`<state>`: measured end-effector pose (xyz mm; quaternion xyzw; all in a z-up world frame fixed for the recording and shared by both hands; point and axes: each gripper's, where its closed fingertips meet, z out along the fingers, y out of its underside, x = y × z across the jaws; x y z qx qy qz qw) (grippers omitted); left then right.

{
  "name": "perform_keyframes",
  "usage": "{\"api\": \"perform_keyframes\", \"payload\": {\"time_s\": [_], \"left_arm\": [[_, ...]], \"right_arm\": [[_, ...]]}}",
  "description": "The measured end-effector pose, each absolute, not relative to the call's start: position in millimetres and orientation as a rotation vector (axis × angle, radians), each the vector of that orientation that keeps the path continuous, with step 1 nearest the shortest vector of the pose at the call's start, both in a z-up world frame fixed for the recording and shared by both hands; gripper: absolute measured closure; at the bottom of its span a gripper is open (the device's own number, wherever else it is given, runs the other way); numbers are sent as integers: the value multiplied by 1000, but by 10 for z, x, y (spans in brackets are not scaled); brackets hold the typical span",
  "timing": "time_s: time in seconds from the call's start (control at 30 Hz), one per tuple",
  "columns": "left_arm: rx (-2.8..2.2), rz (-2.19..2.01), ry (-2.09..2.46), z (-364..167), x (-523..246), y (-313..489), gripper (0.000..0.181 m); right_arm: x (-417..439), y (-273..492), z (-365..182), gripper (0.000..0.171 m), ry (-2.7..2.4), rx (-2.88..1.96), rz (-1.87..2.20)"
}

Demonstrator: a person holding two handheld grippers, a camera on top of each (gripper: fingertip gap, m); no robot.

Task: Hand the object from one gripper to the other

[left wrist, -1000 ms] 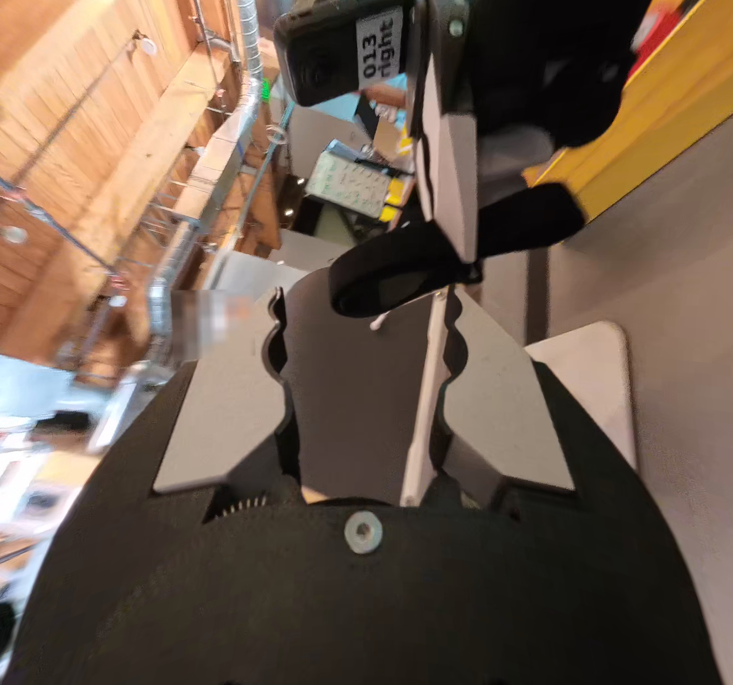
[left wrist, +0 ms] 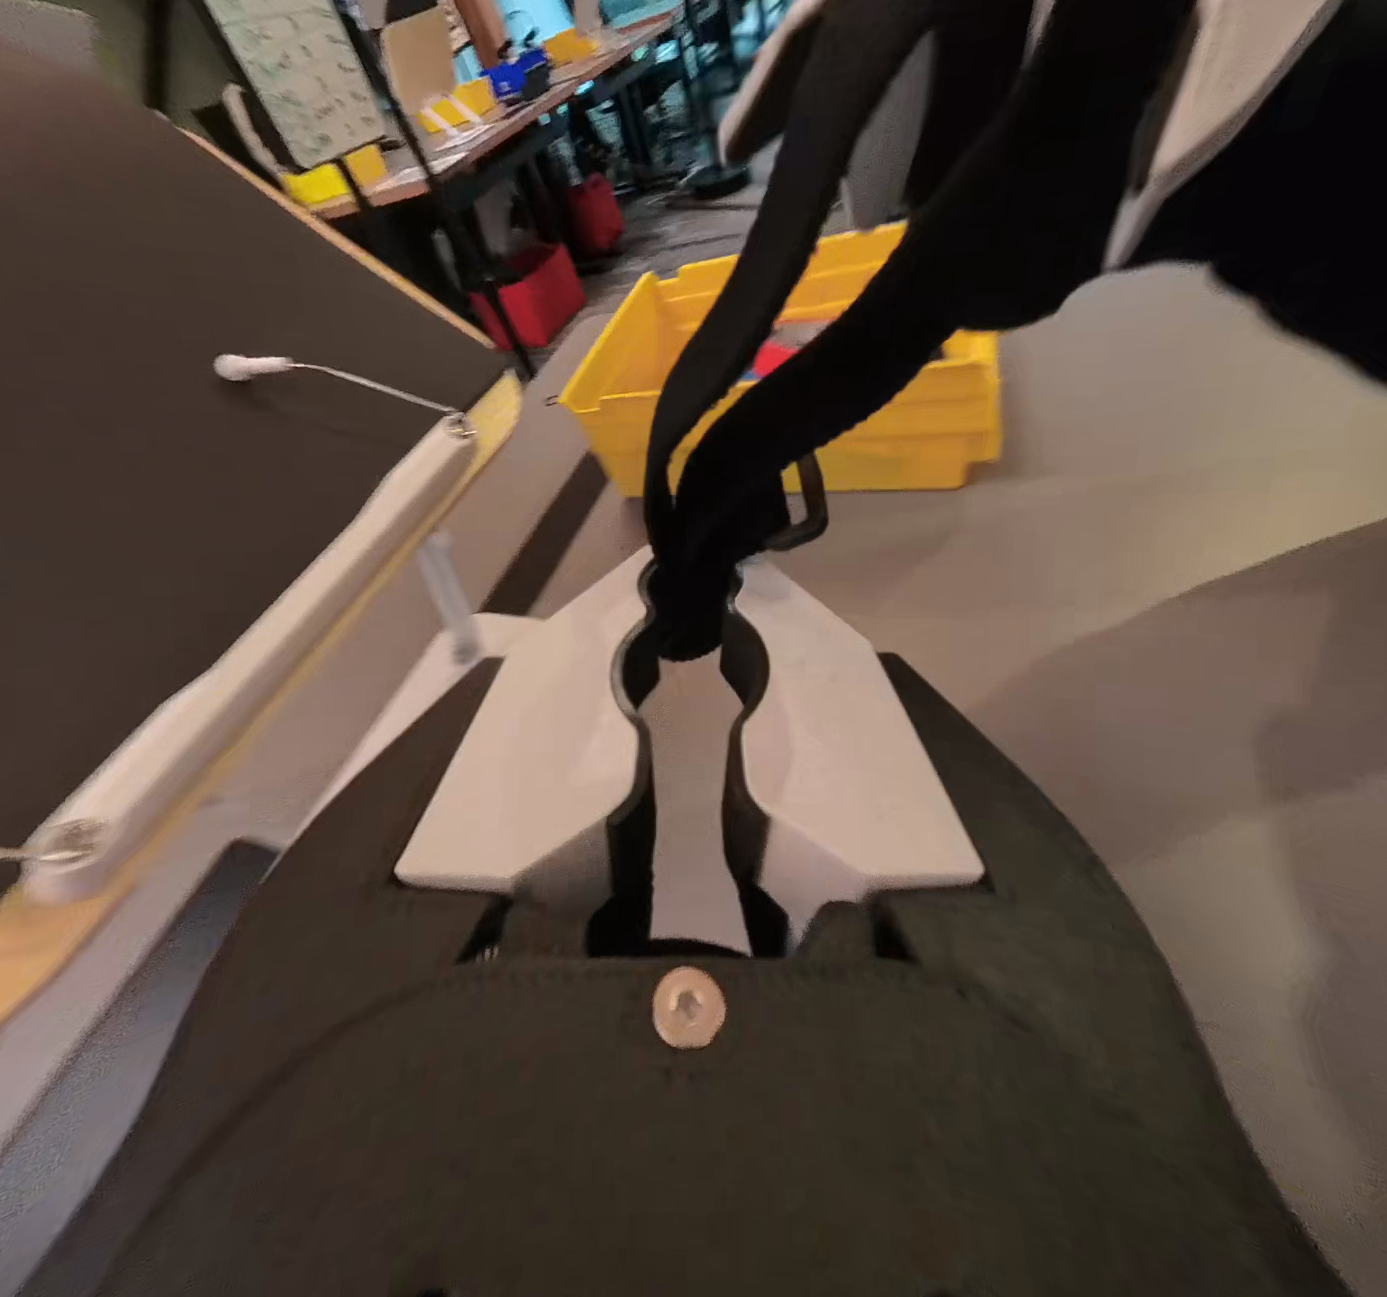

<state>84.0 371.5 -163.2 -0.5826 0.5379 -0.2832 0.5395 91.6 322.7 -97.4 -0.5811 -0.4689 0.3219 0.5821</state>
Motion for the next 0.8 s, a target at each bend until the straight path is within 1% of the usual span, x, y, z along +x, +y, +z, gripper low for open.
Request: {"api": "perform_keyframes", "payload": {"time_s": [0.07, 0.17, 0.3, 0.47, 0.6, 0.67, 0.77, 0.8], "left_arm": [[-1397, -810, 1284, -1648, 909, 3554, 173], [-1445, -898, 1331, -1761, 973, 3389, 173], [-1413, -1095, 1367, -1768, 1063, 3042, 173], [-1414, -1141, 1343, -1852, 1055, 2929, 173], [-1436, -1255, 1238, -1913, 960, 2954, 173], [-1466, -1284, 1173, -1983, 896, 3009, 173], [-1506, -1304, 1123, -2112, 822, 3048, 173], [-1532, -1322, 1101, -2148, 804, 3060, 173]], "right_arm": [[915, 3158, -1027, 108, -1099, -1372, 727], [934, 3046, -980, 113, -1062, -1369, 752], [956, 2960, -1027, 112, -1054, -1412, 715], [959, 2848, -1144, 110, -1036, -1471, 670], [1034, 2835, -1310, 104, -1002, -1535, 604], [1113, 2883, -1443, 97, -969, -1580, 560], [1203, 2959, -1677, 91, -914, -1655, 544], [1238, 2999, -1793, 86, -904, -1697, 525]]}}
